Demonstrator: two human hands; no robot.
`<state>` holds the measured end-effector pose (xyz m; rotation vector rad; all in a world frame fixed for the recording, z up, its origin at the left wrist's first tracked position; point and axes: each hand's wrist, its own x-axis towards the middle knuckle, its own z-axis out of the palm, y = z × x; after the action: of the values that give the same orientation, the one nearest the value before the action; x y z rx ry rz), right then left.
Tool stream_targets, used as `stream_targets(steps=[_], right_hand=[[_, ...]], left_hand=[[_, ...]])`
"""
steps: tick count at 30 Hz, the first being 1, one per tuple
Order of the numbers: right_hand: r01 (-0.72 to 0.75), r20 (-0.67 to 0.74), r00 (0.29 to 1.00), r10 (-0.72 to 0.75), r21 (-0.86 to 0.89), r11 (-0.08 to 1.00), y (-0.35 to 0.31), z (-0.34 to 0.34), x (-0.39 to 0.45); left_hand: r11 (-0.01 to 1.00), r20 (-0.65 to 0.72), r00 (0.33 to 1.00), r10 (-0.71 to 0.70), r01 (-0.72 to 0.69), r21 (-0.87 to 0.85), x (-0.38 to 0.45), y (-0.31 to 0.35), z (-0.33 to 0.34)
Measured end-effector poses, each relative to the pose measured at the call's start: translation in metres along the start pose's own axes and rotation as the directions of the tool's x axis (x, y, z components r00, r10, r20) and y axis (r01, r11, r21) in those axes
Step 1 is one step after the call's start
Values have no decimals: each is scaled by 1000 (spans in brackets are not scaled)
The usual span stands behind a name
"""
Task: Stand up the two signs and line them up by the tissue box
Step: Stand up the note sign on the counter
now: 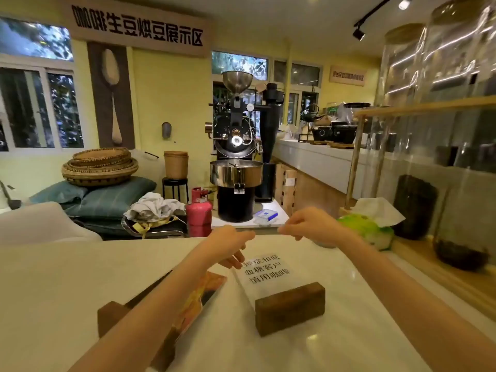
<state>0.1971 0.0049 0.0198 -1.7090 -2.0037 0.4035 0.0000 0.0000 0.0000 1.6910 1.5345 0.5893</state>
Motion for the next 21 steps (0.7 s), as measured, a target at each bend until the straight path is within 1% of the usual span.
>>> stream_targets(steps=[2,5,7,9,12,16,21], right_hand=[[-102,106,989,104,-23,995,6,4,-1],[-240,239,937,254,-89,967,19,14,-3],[-307,290,897,334,-137,942,29,23,-4],[-351,315,871,376,-134,927,38,30,-6],[-422,316,853,415,-50,905,46,40,-11],[-481,253,855,453,57,875,54,51,-14],[-555,238,824,514,162,816,60,63,-13]], left_hand=[[999,14,999,-36,36,4,-1,-5,4],[994,22,996,-91,92,-66,2,-21,14],[992,0,993,-120,119,-49,3,-32,23],[990,-31,990,-140,140,-12,3,-39,30],[980,0,986,-167,166,-110,2,-46,39],[950,15,989,-150,148,-274,0,-57,50],[882,21,989,-145,139,-450,-4,-65,60]])
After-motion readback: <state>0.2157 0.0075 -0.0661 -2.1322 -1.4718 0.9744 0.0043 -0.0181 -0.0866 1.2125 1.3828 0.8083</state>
